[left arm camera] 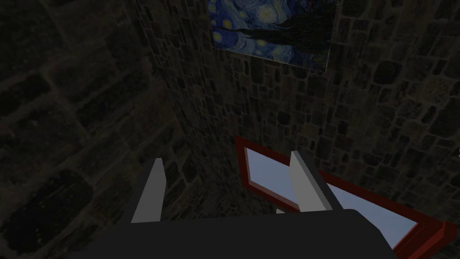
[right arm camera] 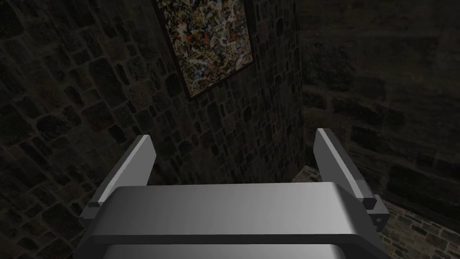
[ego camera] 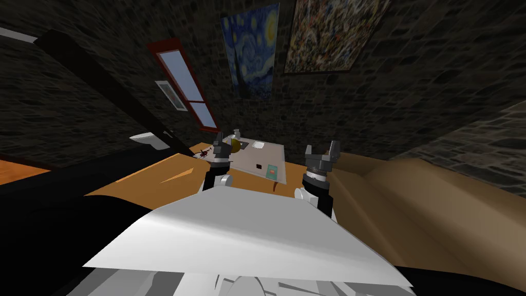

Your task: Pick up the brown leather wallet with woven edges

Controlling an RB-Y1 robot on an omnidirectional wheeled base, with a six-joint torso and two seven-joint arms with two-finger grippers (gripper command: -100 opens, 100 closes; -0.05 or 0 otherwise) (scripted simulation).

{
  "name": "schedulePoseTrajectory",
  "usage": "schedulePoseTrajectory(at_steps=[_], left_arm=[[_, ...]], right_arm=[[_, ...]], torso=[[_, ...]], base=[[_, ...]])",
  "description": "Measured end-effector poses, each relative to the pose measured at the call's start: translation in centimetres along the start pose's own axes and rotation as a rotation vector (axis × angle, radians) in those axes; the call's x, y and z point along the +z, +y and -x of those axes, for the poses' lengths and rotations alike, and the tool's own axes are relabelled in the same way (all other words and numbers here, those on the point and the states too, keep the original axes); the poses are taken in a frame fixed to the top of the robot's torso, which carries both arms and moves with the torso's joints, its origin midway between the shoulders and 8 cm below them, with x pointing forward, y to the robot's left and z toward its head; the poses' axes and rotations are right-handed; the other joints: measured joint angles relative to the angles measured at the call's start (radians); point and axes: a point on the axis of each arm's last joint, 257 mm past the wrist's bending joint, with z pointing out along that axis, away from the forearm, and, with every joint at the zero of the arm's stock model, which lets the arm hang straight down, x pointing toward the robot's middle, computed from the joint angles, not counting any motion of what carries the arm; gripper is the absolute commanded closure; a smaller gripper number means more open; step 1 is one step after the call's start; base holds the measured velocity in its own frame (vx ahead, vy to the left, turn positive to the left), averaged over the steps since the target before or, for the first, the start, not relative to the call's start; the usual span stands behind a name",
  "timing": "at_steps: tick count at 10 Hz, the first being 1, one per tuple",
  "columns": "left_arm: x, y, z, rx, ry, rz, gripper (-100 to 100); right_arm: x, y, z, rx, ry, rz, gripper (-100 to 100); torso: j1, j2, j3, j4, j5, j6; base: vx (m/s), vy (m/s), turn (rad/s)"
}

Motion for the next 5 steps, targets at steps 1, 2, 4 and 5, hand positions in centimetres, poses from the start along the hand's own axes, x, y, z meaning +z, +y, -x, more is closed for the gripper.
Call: schedulePoseTrajectory(at_steps=[1,2,4,5], left_arm=[[-0.1,0.5,-0.2,0.009,0.019,0.012,-100],[-0.1,1.5,-0.4,0.019,0.041,0.031,-100],[-0.2,3.7,-0.4,0.041,0.081,0.087,-100],[-0.3,4.9,-0.3,0.050,0.094,0.122,-100]], right_arm=[[0.0,0.0,0.0,0.000,0.000,0.000,0],[0.0,0.0,0.0,0.000,0.000,0.000,0],[0.0,0.0,0.0,0.000,0.000,0.000,0],[0.0,0.0,0.0,0.000,0.000,0.000,0]], torso=[[0.000,0.000,0.000,0.000,0.000,0.000],[0.001,0.000,0.000,0.000,0.000,0.000],[0.001,0.000,0.000,0.000,0.000,0.000],[0.002,0.000,0.000,0.000,0.000,0.000]], base=[[0.001,0.010,-0.087],[0.002,0.013,-0.122],[0.004,0.017,-0.137],[0.003,0.024,-0.164]])
